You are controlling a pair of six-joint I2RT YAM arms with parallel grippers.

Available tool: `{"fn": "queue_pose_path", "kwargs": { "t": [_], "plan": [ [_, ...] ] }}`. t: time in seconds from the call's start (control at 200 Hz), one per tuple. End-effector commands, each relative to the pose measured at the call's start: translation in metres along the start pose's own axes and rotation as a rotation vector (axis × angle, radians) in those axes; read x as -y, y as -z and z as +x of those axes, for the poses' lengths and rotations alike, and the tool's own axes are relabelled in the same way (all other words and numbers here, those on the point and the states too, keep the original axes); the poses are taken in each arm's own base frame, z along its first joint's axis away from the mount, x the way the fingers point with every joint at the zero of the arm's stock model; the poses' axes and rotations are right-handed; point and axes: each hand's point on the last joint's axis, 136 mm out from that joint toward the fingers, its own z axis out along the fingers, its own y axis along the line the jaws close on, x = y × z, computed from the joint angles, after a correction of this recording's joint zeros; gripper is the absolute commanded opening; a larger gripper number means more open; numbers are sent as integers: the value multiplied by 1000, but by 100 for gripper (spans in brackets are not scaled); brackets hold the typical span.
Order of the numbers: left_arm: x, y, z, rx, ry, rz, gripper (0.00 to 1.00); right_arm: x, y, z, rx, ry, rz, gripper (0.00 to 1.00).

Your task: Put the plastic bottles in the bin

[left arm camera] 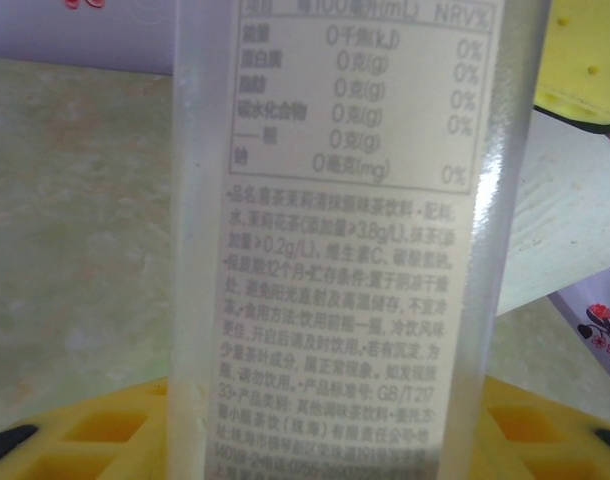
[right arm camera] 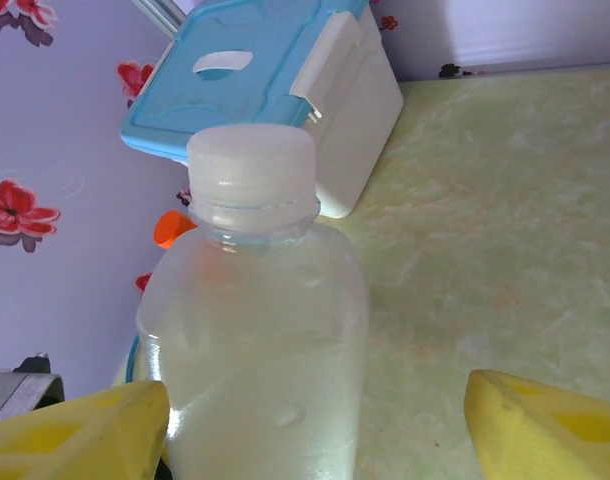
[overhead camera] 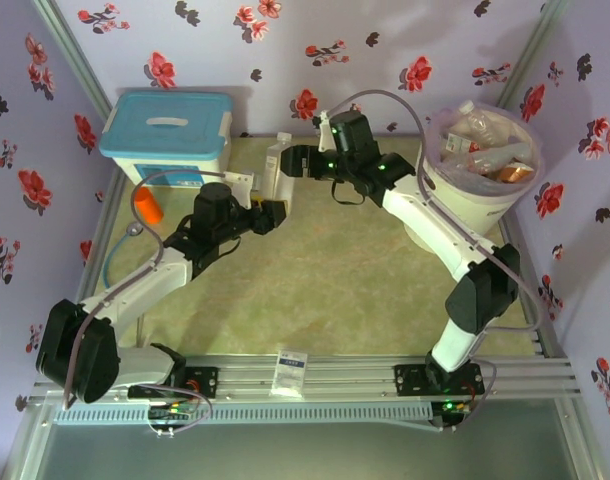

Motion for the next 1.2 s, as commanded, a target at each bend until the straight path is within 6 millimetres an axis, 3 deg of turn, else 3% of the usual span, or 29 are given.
{"fn": "queue_pose_path", "kwargs": {
  "t": [0.0,0.25,0.495,0.59,0.75,0.835,0.885,1.035,1.12,1.195],
  "plan": [
    [32,1,-12,39,-76,115,25,-9,-9,-7,19,20,-24,78],
    [31,-1,-10,33,-83,112,25,-15,-3,-19,48,24,-42,85],
    [33,0,-13,45,-83,119,27,-10,-9,-11,7,4,-32,64],
    [32,0,-12,50,-78,118,31,-10,-11,-9,7,-9,-37,63],
    [31,1,-14,59,-73,115,47,-12,-7,-15,22,4,-35,57],
    [29,4,-14,70,-74,101,67,-15,-2,-22,35,24,-31,56],
    [27,6,-15,80,-71,96,77,-17,4,-28,49,44,-23,55],
    [19,15,-16,91,-45,79,88,-14,24,-51,103,84,6,51],
    [14,24,-17,102,-38,63,89,-9,49,-72,159,122,46,48],
    [8,34,-17,106,-39,43,89,-1,84,-98,229,177,124,46]
  ]
}}
